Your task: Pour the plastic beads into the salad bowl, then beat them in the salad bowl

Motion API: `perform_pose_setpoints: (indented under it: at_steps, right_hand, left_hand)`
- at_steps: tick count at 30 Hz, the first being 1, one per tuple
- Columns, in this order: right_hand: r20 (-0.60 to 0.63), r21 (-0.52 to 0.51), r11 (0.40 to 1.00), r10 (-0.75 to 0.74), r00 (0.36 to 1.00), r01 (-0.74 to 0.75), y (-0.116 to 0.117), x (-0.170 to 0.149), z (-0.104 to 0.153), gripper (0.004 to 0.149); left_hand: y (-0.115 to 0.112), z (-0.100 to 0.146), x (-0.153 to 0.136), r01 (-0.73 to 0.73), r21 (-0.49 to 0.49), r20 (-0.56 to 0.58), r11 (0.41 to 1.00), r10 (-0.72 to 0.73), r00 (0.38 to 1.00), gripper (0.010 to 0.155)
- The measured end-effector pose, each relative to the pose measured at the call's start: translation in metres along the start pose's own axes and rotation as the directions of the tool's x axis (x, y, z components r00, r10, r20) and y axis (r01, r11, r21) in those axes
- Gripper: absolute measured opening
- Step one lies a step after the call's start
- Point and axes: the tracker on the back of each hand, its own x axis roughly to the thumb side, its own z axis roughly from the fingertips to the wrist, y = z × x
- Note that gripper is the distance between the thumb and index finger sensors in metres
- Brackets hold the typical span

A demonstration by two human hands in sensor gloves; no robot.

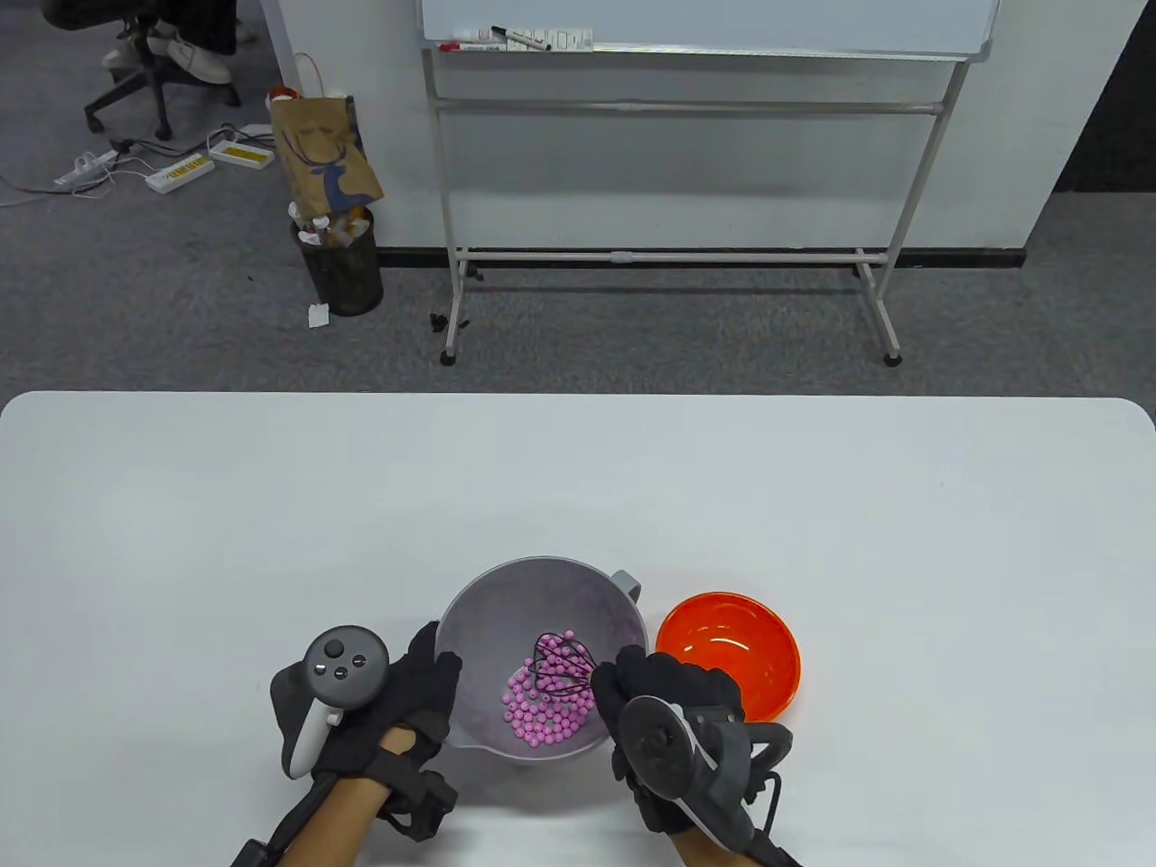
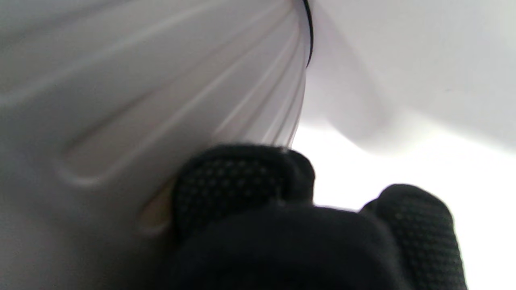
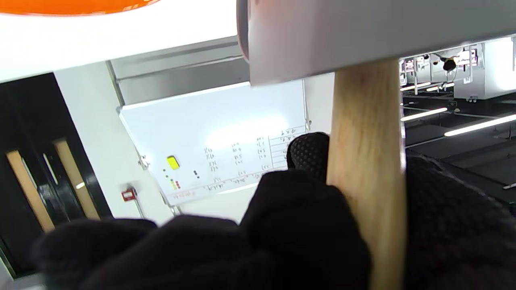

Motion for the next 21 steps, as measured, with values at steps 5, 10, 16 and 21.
perform_pose_setpoints:
  at_steps: [5, 10, 16, 21]
  right_hand:
    - [0.024, 0.048, 0.998, 0.026, 0.999, -0.027, -0.012, 0.007, 0.002, 0.043]
    - [-0.024, 0.174, 0.976, -0.128, 0.991, 0.130, -0.013, 0.002, -0.002, 0.044]
    - [-0.087, 0.152, 0.968, -0.191, 0.978, 0.202, 0.008, -0.006, -0.003, 0.044]
    - [-0.051, 0.052, 0.992, -0.109, 0.993, 0.112, 0.011, -0.003, -0.002, 0.044]
  left_hand:
    - [0.000, 0.000, 0.000, 0.001, 0.000, -0.001, 1.000, -0.001, 1.000, 0.063]
    - [0.000, 0.000, 0.000, 0.003, 0.001, -0.001, 1.000, -0.003, 1.000, 0.063]
    - [0.000, 0.000, 0.000, 0.003, 0.001, -0.001, 1.000, -0.003, 1.000, 0.063]
    - [0.000, 0.000, 0.000, 0.002, 0.000, -0.001, 1.000, -0.002, 1.000, 0.063]
